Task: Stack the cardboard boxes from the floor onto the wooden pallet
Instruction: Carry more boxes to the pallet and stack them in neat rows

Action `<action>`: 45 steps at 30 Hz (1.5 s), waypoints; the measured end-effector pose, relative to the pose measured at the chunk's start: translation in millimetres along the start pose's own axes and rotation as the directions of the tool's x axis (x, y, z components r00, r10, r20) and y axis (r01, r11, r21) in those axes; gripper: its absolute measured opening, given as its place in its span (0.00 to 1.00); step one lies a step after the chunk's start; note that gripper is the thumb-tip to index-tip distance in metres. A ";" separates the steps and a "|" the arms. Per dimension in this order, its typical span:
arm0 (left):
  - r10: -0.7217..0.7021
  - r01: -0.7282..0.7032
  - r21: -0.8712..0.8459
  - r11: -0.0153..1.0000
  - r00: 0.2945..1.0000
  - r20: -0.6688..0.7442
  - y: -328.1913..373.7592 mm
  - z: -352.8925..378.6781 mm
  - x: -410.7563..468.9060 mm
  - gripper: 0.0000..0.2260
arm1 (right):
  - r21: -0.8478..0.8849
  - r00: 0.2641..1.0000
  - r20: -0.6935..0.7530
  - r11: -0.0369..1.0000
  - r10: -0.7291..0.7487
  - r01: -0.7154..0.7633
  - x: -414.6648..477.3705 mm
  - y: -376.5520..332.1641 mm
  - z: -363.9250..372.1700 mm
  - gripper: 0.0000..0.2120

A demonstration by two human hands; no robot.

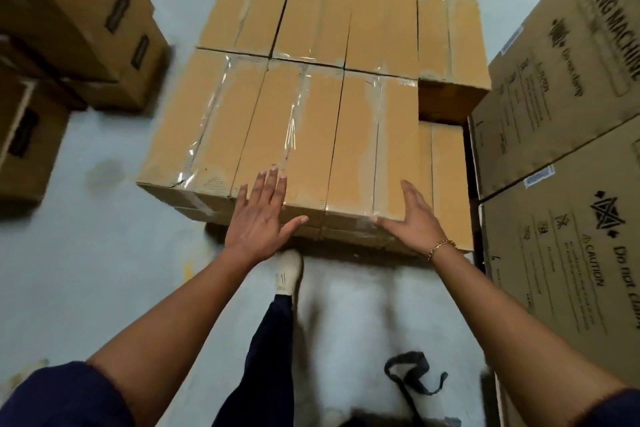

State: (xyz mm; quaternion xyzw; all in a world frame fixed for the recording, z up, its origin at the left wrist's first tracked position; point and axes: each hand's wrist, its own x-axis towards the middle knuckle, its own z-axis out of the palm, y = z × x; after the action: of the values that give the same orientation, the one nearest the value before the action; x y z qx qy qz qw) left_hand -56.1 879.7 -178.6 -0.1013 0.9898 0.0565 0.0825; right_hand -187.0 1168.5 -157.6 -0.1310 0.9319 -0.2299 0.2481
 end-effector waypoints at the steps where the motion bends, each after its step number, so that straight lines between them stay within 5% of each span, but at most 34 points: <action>1: -0.008 0.008 -0.008 1.000 1.000 -0.008 -2.0 -13.2 -18.5 0.42 | -0.011 1.000 0.012 1.000 -0.026 0.026 -11.9 -17.0 -1.4 0.52; 13: -0.303 0.290 -0.095 0.952 0.936 -0.181 -167.5 -116.4 -157.0 0.41 | 0.029 0.939 0.103 0.945 -0.327 0.326 -56.6 -249.3 37.3 0.44; 31: -0.683 0.622 -0.357 0.697 0.728 -0.064 -486.8 -186.6 -197.2 0.39 | 0.100 0.810 0.334 0.872 -0.483 0.479 57.5 -589.3 154.8 0.37; 45: -0.841 0.656 -0.732 0.183 0.490 0.230 -708.7 -227.2 -81.4 0.37 | 0.209 0.704 0.506 0.863 -0.498 0.460 240.1 -828.8 254.2 0.34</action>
State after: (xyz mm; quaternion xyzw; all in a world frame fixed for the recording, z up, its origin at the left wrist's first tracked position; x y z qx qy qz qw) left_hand 136.8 176.4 -9.1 -0.6041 0.6894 0.3949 -0.0626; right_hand -148.7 277.4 -41.1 -0.4199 0.7476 -0.2703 0.4379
